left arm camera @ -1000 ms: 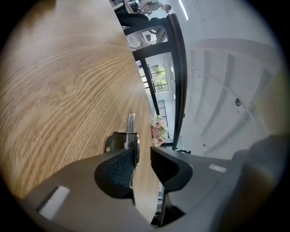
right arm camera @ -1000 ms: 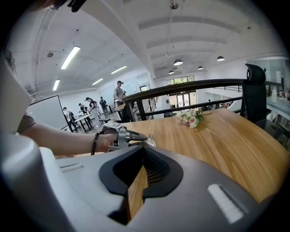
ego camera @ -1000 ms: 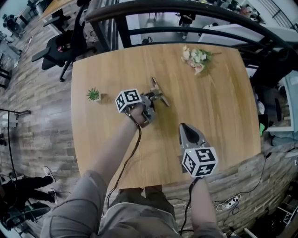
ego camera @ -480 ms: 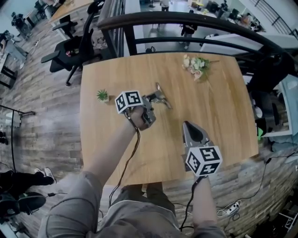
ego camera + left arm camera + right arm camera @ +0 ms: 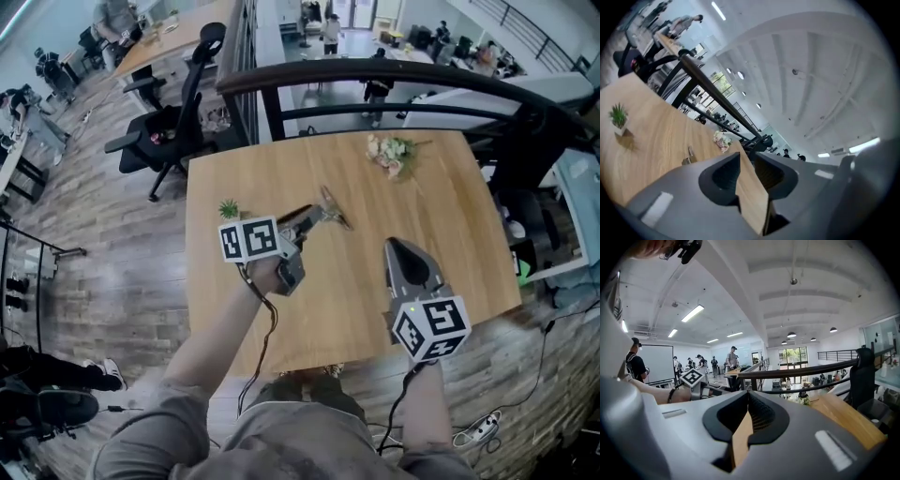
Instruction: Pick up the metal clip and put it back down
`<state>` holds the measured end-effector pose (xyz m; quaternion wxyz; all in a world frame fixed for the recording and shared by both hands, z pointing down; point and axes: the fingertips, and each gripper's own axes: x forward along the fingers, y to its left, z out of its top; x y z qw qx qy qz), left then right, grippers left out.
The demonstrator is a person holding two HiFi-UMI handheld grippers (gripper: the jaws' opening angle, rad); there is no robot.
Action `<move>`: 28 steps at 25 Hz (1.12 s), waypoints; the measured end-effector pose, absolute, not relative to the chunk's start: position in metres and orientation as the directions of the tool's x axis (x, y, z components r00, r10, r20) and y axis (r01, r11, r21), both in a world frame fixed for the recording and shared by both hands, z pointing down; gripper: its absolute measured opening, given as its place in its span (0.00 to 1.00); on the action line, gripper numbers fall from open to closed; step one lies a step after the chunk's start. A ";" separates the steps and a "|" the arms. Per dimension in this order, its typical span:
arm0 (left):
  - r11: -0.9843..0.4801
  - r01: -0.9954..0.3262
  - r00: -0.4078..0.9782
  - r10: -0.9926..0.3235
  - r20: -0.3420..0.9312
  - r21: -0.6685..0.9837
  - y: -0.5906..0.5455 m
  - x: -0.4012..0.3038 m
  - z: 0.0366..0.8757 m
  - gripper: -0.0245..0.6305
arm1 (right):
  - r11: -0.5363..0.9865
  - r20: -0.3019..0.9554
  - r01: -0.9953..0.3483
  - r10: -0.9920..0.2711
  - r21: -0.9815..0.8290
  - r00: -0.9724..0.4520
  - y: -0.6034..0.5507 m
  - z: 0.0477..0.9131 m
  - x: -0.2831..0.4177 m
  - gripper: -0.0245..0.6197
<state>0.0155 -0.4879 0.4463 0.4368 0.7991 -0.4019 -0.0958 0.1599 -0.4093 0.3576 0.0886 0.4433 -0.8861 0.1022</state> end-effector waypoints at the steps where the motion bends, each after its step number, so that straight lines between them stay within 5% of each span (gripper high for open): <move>1: -0.331 -0.592 0.653 -0.731 0.197 0.735 -0.478 0.013 0.432 0.18 | 0.589 0.232 -0.803 -0.772 -0.090 -0.592 -0.403 0.347 0.160 0.05; 12: -0.520 -0.763 0.602 -0.788 0.128 0.384 -0.374 0.001 0.337 0.07 | 0.643 0.155 -0.765 -0.753 -0.035 -0.640 -0.339 0.286 0.144 0.05; 28: -0.493 -0.856 0.512 -0.850 0.122 0.154 -0.285 -0.034 0.306 0.04 | 0.682 0.126 -0.731 -0.724 -0.022 -0.678 -0.272 0.267 0.122 0.05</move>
